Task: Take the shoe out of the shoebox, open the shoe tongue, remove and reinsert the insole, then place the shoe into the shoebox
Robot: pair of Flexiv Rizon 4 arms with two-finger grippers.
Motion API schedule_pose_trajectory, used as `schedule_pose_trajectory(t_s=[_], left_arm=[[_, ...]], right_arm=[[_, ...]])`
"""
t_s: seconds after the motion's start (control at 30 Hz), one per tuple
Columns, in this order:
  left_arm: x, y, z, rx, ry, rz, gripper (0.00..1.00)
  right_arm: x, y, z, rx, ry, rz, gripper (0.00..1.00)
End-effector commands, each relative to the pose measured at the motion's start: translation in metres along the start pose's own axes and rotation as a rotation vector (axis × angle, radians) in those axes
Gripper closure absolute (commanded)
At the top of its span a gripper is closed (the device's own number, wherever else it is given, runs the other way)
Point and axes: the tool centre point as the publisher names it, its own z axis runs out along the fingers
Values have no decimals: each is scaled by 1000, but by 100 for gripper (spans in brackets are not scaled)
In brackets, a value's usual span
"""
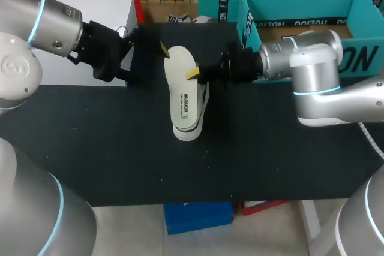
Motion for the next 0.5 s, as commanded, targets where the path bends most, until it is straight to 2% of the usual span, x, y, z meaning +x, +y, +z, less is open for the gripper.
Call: schedule_pose_trajectory(t_s=[0.03,0.23,0.5], left_arm=[[9,-2,-1,-23,-208,-5,0],[17,4,1,-25,-212,-19,0],[50,20,10,-44,-173,-114,0]], right_arm=[[-1,1,1,2,0,1,100],[-1,1,1,2,0,1,100],[-1,1,1,2,0,1,100]])
